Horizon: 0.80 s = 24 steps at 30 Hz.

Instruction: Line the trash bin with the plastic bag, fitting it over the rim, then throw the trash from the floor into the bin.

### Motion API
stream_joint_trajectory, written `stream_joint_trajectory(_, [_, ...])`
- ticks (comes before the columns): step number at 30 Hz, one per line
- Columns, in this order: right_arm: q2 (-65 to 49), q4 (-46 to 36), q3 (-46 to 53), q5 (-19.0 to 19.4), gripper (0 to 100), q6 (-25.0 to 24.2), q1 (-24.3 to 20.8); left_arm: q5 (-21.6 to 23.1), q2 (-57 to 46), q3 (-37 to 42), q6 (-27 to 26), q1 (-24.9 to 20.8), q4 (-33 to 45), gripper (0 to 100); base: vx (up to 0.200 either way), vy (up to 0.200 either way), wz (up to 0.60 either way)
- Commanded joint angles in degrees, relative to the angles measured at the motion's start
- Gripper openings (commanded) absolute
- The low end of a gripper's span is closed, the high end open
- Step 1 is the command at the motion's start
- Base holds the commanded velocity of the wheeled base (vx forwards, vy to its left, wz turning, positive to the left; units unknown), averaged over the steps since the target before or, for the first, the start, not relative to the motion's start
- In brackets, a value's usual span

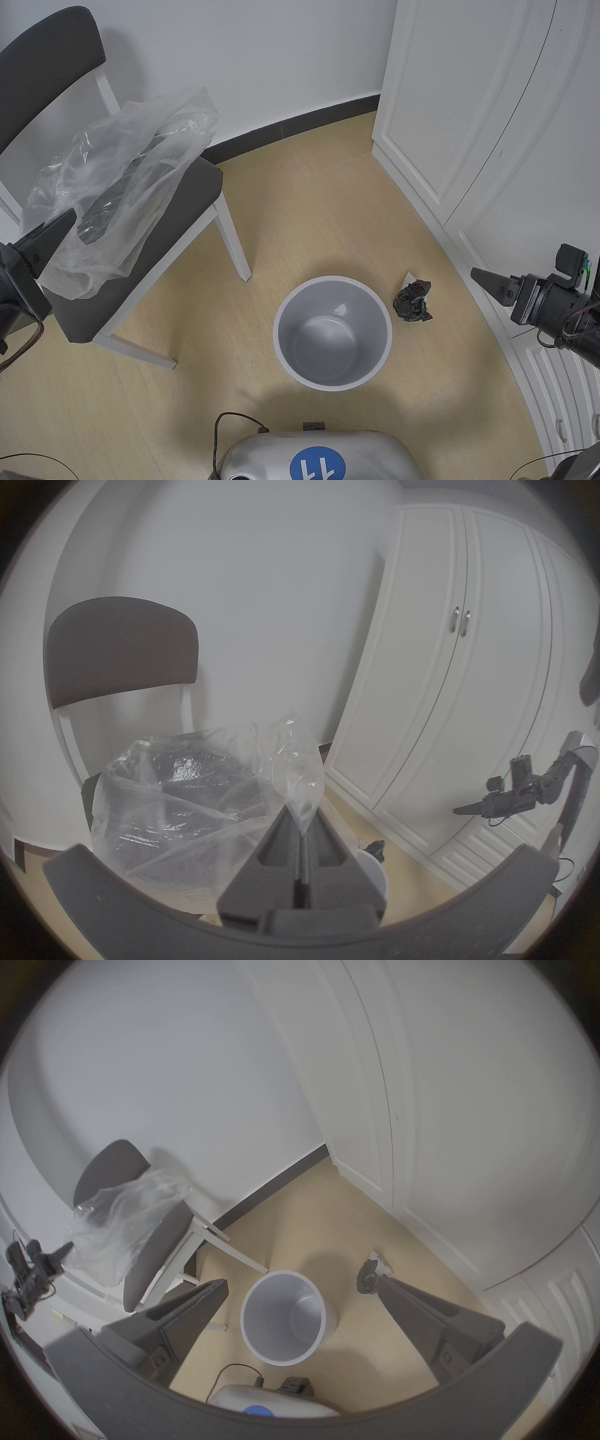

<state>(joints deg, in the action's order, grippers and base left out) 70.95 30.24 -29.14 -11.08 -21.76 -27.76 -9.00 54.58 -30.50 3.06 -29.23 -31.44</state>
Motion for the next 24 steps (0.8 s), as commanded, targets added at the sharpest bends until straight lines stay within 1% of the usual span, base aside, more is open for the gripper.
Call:
stream_joint_trajectory(1, [0.2,0.3,0.1,-0.7,100,1.3,-0.1,-0.3,-1.2,0.1,-0.1,-2.5,0.1,0,0.0,0.0,0.0])
stream_joint_trajectory(6, [-1.4,0.2,-0.9,-1.7,100,1.5,-0.9,-0.2,-1.2,0.5,0.0,-2.7,0.2,0,0.0,0.0,0.0])
stream_joint_trajectory(9, [-2.5,0.0,-0.9,-1.8,100,1.9,-2.4,-0.1,-1.2,0.9,-0.1,-2.8,0.1,0,0.0,0.0,0.0])
stream_joint_trajectory(10, [-2.8,0.0,-0.9,-2.5,100,2.9,-3.2,-0.1,-1.3,0.9,-0.2,-3.5,0.1,0,0.0,0.0,0.0])
stream_joint_trajectory(12, [-3.0,0.0,-0.7,-3.3,100,3.7,-3.4,-0.1,-1.3,0.9,-0.1,-4.9,0.1,0,0.0,0.0,0.0])
stream_joint_trajectory(13, [-3.0,0.0,-0.7,-3.8,100,4.2,-3.4,-0.2,-1.2,0.9,0.0,-6.3,0.1,0,0.0,0.0,0.0])
stream_joint_trajectory(15, [-3.1,0.0,-0.7,-3.9,100,4.8,-3.4,-0.2,-1.2,1.1,0.0,-7.8,0.2,0,0.0,0.0,0.0])
stream_joint_trajectory(16, [-3.1,0.0,-0.7,-3.9,100,4.8,-3.4,-0.2,-1.2,1.1,0.0,-7.8,0.2,0,0.0,0.0,0.0])
stream_joint_trajectory(17, [-3.0,0.1,-0.7,-3.8,100,5.1,-3.6,-0.2,-1.2,1.8,-0.1,-9.4,0.1,0,0.0,0.0,0.0])
stream_joint_trajectory(18, [-3.0,0.1,-0.7,-3.8,100,5.1,-3.6,-0.2,-1.2,1.8,-0.1,-9.4,0.1,0,0.0,0.0,0.0])
stream_joint_trajectory(19, [-2.9,0.1,-0.7,-3.9,100,5.6,-4.5,-0.4,-1.3,2.2,-0.2,-11.2,0.0,0,0.0,0.0,0.0])
stream_joint_trajectory(20, [-2.8,0.0,-0.7,-3.9,100,5.5,-4.9,-0.6,-1.5,2.2,-0.1,-12.0,0.0,0,0.0,0.0,0.0])
stream_joint_trajectory(24, [-2.5,0.0,-0.6,-3.9,100,5.5,-5.4,-0.2,-3.1,2.2,-0.1,-13.6,-0.2,0,0.0,0.0,0.0])
